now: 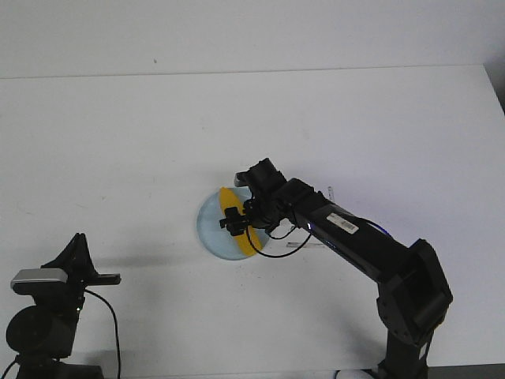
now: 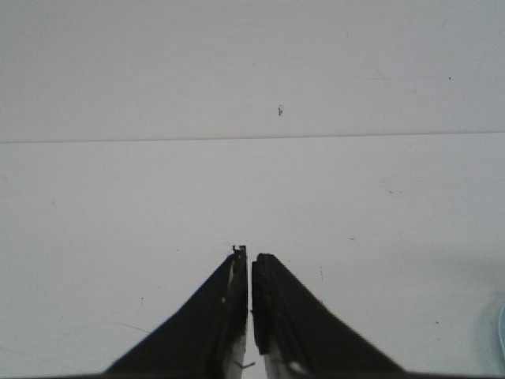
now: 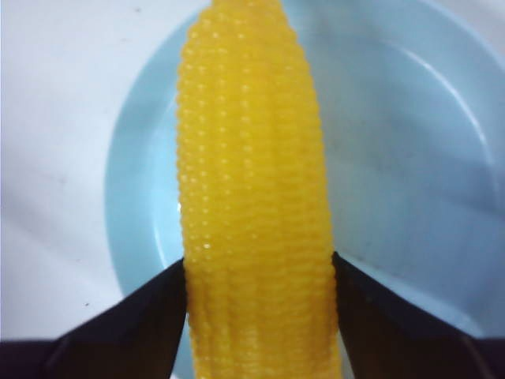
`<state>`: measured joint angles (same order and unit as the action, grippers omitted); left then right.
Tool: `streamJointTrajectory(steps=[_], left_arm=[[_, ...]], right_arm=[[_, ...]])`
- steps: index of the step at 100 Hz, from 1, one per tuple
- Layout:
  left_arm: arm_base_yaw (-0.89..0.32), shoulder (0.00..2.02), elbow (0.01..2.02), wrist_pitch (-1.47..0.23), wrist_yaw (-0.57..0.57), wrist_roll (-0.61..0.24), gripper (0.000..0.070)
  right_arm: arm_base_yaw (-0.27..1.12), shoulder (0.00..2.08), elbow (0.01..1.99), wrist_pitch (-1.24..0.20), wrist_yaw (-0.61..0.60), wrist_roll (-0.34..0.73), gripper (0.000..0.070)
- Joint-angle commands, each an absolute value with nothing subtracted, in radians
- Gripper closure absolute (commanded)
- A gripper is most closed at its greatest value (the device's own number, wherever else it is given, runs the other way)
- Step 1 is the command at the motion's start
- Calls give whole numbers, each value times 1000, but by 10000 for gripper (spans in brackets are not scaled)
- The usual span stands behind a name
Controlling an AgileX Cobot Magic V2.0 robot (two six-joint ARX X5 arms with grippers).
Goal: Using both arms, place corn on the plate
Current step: 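Carry the corn with the right gripper over the plate and lower it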
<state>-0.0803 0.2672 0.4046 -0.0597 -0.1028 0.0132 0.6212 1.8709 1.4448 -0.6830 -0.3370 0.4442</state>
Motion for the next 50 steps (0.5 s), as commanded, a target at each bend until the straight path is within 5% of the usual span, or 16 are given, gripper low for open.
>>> streamJointTrajectory(steps=[1, 50], left_arm=[[-79, 267, 413, -44, -104, 25, 698], [-79, 267, 413, -44, -104, 26, 698]], right_arm=[[629, 1900, 1458, -675, -331, 456, 242], [628, 1829, 1460, -564, -276, 403, 223]])
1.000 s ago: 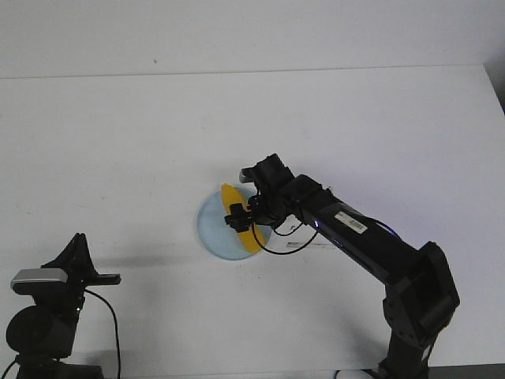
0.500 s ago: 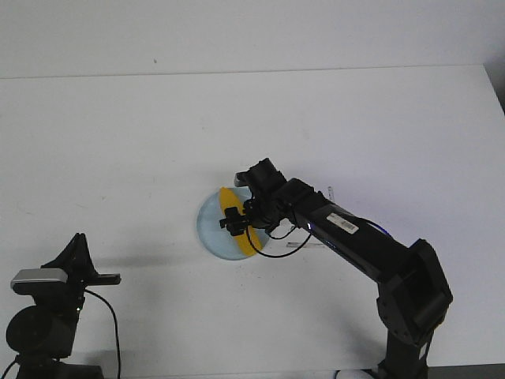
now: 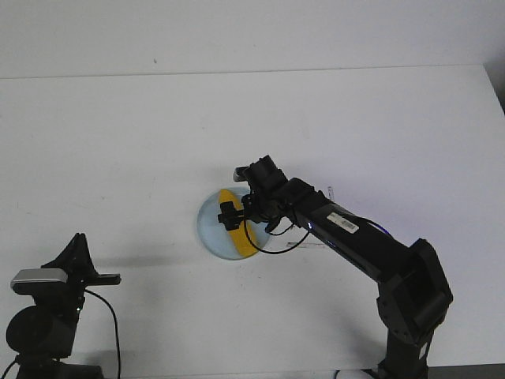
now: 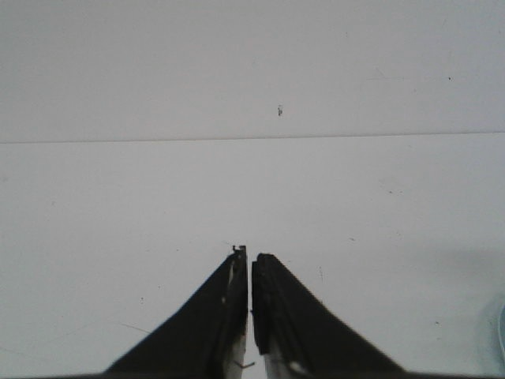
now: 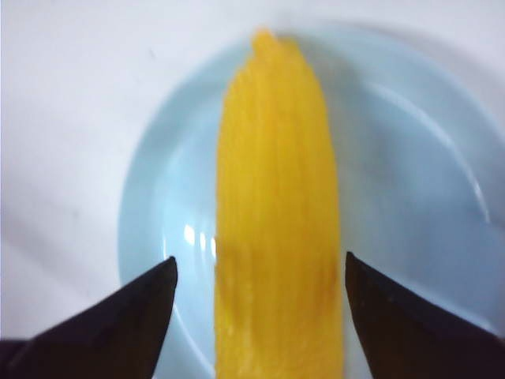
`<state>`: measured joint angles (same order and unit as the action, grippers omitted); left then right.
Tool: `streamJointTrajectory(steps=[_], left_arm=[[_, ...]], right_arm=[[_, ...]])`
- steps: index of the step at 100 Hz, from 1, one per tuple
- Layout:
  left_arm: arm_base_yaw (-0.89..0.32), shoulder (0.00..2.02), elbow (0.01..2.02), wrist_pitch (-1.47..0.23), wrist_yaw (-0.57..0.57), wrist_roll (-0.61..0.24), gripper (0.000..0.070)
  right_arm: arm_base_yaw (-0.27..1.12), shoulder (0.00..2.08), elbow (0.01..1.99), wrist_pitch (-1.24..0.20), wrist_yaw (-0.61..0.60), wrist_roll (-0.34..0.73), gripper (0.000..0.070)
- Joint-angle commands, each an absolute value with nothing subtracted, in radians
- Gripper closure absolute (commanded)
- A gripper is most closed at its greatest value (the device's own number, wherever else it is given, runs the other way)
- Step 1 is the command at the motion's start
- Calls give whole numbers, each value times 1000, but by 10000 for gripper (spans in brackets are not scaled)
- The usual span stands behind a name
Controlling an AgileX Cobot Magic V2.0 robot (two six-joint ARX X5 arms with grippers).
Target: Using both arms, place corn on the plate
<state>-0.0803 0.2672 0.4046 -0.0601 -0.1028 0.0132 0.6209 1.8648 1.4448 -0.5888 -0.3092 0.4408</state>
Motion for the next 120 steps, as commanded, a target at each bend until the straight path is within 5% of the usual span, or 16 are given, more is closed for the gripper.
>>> streamJointTrajectory(steps=[1, 25, 41, 48, 87, 120], left_arm=[[-79, 267, 413, -44, -104, 25, 698], [-79, 267, 413, -44, -104, 25, 698], [-79, 267, 413, -44, -104, 26, 698], [-79, 267, 413, -44, -104, 25, 698], [-79, 267, 413, -44, -104, 25, 698], [-79, 267, 413, -44, -104, 26, 698]], right_arm=[[628, 1824, 1460, -561, -268, 396, 223], [612, 1722, 1443, -552, -30, 238, 245], [593, 1634, 1354, -515, 118, 140, 568], [575, 1582, 1285, -467, 140, 116, 639], [363, 1141, 823, -105, 70, 67, 685], [131, 801, 576, -53, 52, 25, 685]])
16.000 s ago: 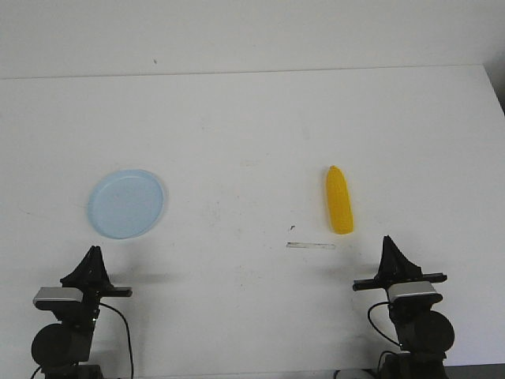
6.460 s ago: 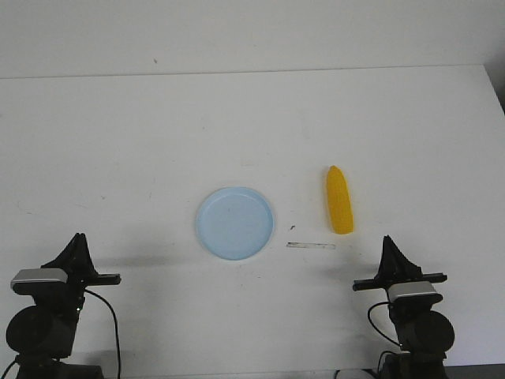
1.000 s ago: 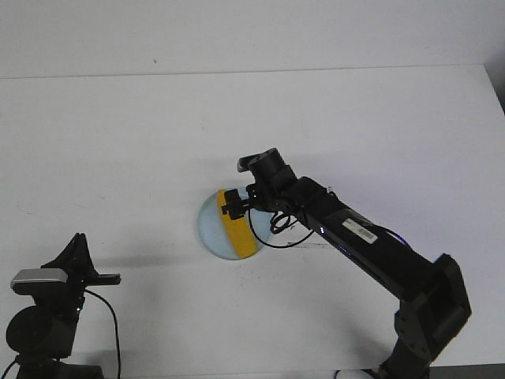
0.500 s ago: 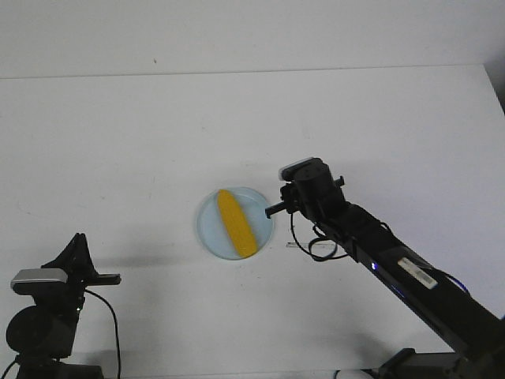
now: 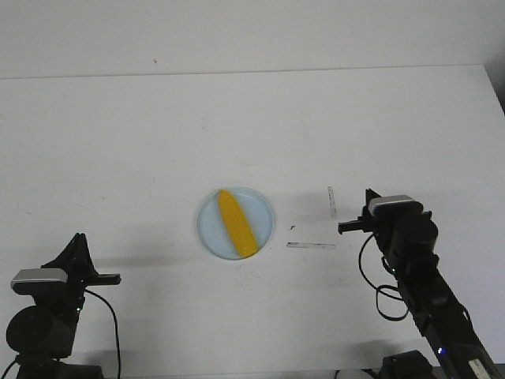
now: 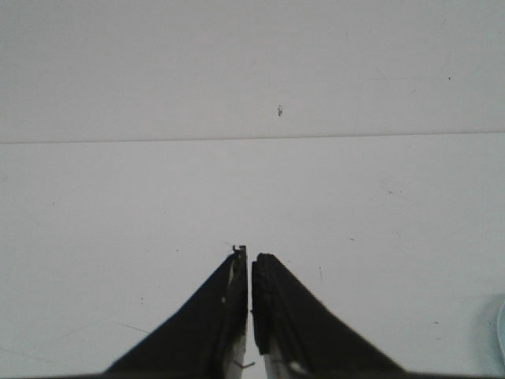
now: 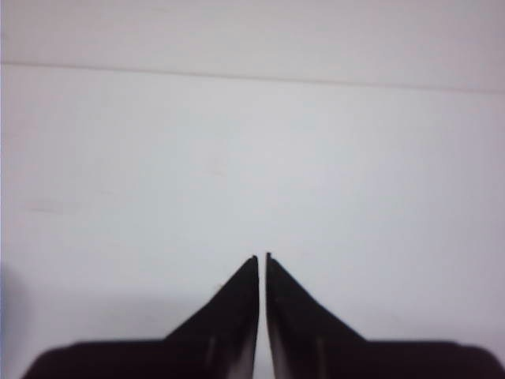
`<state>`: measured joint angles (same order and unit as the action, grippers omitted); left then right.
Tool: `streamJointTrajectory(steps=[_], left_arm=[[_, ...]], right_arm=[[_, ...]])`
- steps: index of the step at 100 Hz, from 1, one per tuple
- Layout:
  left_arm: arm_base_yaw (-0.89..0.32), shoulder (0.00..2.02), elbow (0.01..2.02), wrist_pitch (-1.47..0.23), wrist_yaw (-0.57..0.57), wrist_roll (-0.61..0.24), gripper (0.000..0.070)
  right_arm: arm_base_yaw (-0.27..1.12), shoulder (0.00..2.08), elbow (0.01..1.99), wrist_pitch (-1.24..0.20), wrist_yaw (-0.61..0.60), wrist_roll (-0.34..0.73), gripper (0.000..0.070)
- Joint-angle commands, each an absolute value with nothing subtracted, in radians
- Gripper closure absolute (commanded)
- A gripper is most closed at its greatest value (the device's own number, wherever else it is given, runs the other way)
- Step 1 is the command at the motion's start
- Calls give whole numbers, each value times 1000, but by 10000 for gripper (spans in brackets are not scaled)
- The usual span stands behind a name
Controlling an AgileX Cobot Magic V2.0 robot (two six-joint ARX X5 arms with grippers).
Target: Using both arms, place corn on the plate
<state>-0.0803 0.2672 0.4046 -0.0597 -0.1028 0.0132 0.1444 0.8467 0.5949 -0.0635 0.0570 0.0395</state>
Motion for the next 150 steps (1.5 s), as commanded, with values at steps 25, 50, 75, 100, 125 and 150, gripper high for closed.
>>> streamJointTrajectory(steps=[25, 50, 75, 100, 125, 150], left_arm=[[-79, 267, 413, -44, -104, 26, 698], [-79, 267, 413, -44, -104, 26, 698], [-79, 267, 413, -44, -104, 25, 698], [-79, 267, 413, -44, -104, 25, 698], [-79, 267, 413, -44, -104, 26, 698], [-79, 265, 413, -45, -104, 25, 698]], right_arm=[[94, 552, 454, -57, 52, 25, 685], [94, 344, 439, -120, 52, 25, 685], [95, 216, 439, -120, 53, 25, 685], [95, 191, 439, -105, 52, 25, 685], [95, 191, 439, -105, 52, 25, 685], [95, 191, 439, -105, 52, 25, 685]])
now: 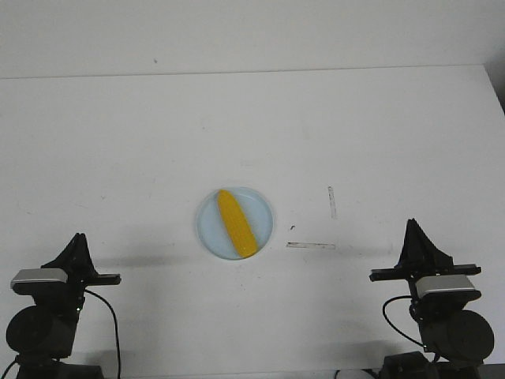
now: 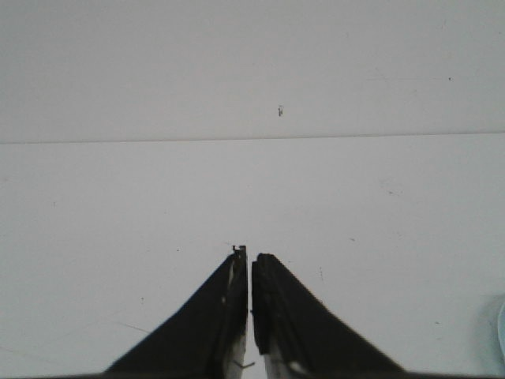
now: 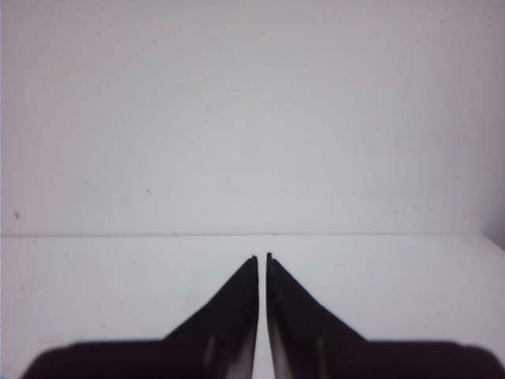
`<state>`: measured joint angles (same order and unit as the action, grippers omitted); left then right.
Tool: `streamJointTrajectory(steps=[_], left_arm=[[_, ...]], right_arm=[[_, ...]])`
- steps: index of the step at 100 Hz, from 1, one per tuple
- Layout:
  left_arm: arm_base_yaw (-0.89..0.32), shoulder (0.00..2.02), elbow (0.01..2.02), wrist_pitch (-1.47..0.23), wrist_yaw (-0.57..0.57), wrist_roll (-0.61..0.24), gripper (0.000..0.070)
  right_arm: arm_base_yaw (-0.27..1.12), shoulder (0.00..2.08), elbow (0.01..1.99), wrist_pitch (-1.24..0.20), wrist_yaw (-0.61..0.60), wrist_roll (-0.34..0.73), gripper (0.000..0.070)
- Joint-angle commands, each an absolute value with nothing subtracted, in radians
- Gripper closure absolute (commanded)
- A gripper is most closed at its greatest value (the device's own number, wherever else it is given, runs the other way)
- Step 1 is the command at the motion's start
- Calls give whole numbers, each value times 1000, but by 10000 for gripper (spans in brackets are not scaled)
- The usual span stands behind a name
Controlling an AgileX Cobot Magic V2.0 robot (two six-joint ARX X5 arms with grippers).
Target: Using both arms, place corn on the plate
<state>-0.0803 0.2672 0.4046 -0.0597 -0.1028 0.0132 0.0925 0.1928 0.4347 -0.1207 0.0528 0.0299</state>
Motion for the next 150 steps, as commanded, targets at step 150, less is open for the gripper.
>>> streamJointTrajectory(steps=[150], left_arm=[[-20, 3, 13, 181, 27, -42, 699]], right_arm=[[95, 191, 439, -105, 52, 25, 685]])
